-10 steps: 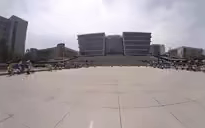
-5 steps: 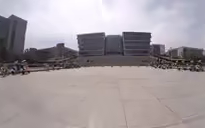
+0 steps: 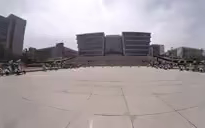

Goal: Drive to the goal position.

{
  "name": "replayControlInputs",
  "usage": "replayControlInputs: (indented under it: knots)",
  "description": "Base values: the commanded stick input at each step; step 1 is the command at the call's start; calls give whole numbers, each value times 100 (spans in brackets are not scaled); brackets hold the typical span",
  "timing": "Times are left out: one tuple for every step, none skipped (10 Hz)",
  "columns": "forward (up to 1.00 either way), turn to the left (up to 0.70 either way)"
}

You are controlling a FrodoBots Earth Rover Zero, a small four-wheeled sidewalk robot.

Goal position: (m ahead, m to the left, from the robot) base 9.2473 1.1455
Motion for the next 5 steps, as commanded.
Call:
replayControlInputs:
  knots:
    - [100, 0]
    - [100, 0]
    - [100, 0]
    - [100, 0]
    - [100, 0]
